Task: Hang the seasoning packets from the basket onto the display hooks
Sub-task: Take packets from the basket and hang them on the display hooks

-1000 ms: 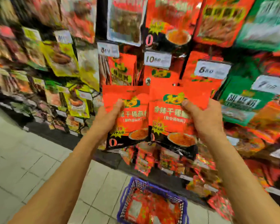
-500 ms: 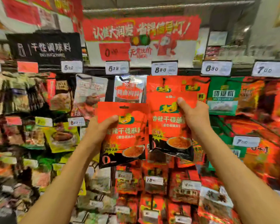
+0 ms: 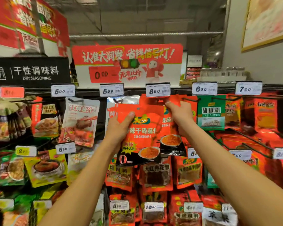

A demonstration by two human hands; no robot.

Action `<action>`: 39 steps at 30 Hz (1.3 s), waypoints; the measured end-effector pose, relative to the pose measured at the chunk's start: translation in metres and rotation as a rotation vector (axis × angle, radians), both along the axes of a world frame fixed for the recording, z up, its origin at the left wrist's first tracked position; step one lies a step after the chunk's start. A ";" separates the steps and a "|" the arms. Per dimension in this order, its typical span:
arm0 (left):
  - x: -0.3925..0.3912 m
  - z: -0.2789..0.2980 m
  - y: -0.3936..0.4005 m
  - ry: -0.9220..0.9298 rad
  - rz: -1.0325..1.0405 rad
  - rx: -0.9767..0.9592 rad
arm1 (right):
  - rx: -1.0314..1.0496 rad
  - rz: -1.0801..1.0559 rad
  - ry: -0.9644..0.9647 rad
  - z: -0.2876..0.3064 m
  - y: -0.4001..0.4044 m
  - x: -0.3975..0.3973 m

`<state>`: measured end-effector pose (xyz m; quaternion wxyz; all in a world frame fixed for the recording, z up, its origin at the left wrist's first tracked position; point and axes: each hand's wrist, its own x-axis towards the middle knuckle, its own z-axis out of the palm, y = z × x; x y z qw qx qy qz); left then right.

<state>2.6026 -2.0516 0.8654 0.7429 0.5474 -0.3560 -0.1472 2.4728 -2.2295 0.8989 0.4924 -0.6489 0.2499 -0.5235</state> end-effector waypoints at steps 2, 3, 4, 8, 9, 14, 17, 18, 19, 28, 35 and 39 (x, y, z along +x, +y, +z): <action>0.001 0.000 -0.003 -0.009 0.000 -0.008 | 0.005 -0.005 0.005 -0.002 -0.004 0.002; 0.002 0.000 -0.005 -0.009 0.009 -0.017 | 0.012 -0.002 0.002 -0.002 -0.005 0.003; 0.002 0.000 -0.006 -0.006 0.017 -0.024 | 0.018 -0.004 -0.002 -0.002 -0.006 0.004; 0.003 0.001 -0.014 0.016 0.032 -0.057 | 0.010 -0.036 0.001 0.003 -0.007 0.008; 0.003 0.002 -0.016 0.018 0.041 -0.061 | 0.007 -0.033 0.009 0.004 -0.007 0.009; 0.003 0.001 -0.026 0.000 0.033 -0.064 | -0.052 -0.050 0.072 0.003 -0.014 0.015; 0.003 0.002 -0.033 -0.004 0.064 -0.053 | -0.030 -0.005 0.065 0.003 -0.017 0.015; 0.003 0.003 -0.037 -0.005 0.068 -0.046 | -0.019 0.015 0.065 0.002 -0.016 0.013; 0.003 0.004 -0.040 -0.006 0.070 -0.041 | -0.003 0.030 0.054 0.002 -0.017 0.011; -0.015 0.026 -0.075 0.011 0.122 -0.030 | -0.064 0.123 0.037 -0.012 -0.028 0.003; -0.016 0.031 -0.077 0.051 0.123 0.031 | -0.041 0.016 0.095 -0.004 -0.031 0.009; -0.017 0.033 -0.075 0.034 0.099 0.056 | -0.055 -0.054 0.099 -0.004 -0.033 0.013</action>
